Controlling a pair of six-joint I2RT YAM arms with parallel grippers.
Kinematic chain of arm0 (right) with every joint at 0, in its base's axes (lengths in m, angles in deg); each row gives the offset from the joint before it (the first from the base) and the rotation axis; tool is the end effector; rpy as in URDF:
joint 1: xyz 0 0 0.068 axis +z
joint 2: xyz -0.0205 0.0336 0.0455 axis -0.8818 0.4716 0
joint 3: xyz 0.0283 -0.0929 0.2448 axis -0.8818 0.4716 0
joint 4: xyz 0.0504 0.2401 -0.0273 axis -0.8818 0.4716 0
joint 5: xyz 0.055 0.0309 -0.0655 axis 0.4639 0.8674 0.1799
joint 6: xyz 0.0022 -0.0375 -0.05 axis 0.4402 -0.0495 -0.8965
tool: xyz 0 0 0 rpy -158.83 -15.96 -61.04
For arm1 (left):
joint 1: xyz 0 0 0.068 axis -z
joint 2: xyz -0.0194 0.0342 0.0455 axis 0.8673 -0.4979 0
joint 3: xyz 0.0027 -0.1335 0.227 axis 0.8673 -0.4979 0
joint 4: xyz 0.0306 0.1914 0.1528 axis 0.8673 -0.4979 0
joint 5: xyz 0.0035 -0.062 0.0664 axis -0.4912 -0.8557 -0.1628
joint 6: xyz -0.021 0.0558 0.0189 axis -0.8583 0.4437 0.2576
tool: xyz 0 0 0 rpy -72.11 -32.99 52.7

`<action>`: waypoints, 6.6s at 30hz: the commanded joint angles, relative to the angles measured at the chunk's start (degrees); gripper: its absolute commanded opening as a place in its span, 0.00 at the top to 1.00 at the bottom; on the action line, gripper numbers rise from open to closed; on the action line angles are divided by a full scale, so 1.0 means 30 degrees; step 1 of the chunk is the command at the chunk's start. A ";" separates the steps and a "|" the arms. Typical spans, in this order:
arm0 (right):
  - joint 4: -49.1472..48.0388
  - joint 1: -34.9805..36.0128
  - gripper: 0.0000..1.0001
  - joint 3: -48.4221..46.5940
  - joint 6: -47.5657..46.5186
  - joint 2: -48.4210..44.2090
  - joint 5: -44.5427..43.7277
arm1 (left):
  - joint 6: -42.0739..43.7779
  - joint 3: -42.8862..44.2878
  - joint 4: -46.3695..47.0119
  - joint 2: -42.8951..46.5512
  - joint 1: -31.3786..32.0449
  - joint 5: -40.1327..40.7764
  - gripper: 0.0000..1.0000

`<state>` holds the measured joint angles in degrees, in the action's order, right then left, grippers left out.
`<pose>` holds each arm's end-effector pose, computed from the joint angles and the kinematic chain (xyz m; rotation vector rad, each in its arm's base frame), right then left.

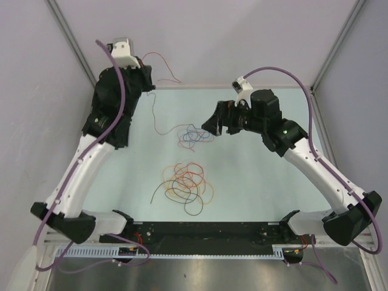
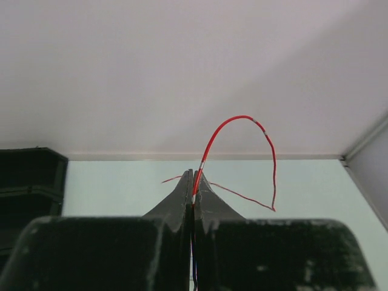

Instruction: Untangle the cables

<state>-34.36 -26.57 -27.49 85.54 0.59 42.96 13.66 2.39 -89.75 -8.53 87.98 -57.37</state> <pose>0.2274 0.1796 0.4037 -0.4437 1.9520 0.9858 0.2332 -0.1071 0.4948 -0.0221 1.5206 -0.3117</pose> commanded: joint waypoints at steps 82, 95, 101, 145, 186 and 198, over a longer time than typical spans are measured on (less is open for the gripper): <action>-0.2876 0.0161 0.24 0.5735 0.1436 0.5490 0.5208 | 0.5231 0.8397 1.6971 -2.1137 -1.3115 -0.0647 0.99; -0.2496 0.0600 0.26 0.5735 0.1261 0.5168 0.4652 | 0.3765 0.5555 1.5507 -1.8911 -1.3935 -0.2225 1.00; -0.2232 0.0981 0.26 0.5735 0.1173 0.5021 0.4358 | 0.2476 0.3924 1.4767 -1.7682 -1.4346 -0.2463 1.00; -0.2027 0.2036 0.27 0.5764 0.1114 0.5373 0.3420 | 0.0192 1.1002 0.7715 -2.1867 -1.4874 -0.7973 0.18; 0.1693 0.0045 0.20 0.6730 0.1055 0.1654 -0.3727 | -0.3508 -1.3339 0.0152 -0.0749 0.0791 -0.4601 0.17; 0.2895 -0.0044 0.17 0.8167 0.1319 -0.0896 -0.4226 | -0.1745 -1.4280 0.0181 -0.1827 0.4691 -0.3873 0.31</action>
<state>-27.28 -26.47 -3.95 89.13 0.63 31.98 5.84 -40.71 -89.02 -11.70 98.03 -71.51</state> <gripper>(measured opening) 0.830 0.702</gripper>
